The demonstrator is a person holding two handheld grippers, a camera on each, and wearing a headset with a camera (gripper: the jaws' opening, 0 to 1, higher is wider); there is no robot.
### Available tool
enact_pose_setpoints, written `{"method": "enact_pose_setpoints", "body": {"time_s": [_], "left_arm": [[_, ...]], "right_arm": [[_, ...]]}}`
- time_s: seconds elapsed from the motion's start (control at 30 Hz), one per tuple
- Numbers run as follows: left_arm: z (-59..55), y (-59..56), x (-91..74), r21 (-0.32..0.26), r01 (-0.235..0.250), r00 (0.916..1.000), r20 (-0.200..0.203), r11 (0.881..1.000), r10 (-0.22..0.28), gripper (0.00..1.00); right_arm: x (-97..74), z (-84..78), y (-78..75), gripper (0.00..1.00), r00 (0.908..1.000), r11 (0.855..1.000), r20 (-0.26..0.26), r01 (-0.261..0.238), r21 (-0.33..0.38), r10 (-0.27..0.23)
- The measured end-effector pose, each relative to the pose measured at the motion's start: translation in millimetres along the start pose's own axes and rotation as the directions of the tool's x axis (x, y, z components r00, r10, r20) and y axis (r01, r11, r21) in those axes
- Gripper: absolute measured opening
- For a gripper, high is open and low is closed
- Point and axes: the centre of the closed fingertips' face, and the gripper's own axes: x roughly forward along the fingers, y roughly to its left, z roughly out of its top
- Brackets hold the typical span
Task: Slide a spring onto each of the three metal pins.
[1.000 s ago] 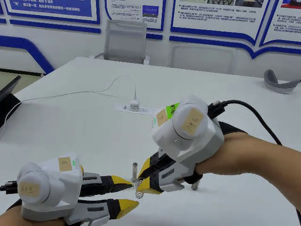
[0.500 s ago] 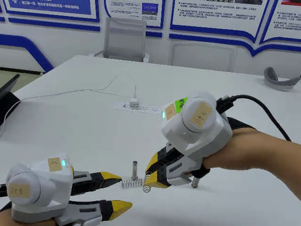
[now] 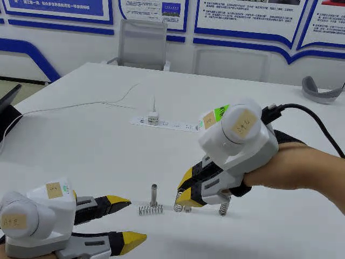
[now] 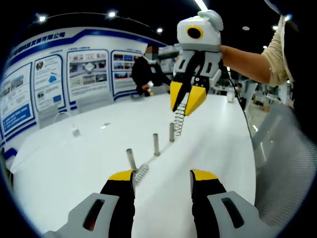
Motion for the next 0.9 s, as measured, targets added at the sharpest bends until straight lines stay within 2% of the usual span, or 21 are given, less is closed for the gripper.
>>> {"method": "enact_pose_setpoints", "body": {"time_s": [0.4,0.9], "left_arm": [[-2.6,1.9,-1.1,-0.012,-0.007,1.0000,0.004,1.000,0.007,0.49],[-5.5,1.7,-1.7,-0.019,-0.007,1.0000,0.000,1.000,0.007,0.51]], "right_arm": [[-10.1,-6.4,-20.0,0.12,0.9990,0.999,-0.005,0.044,0.031,-0.044],[-7.2,-20.2,-45.7,0.12,0.9956,0.994,-0.032,0.090,0.069,-0.088]]}}
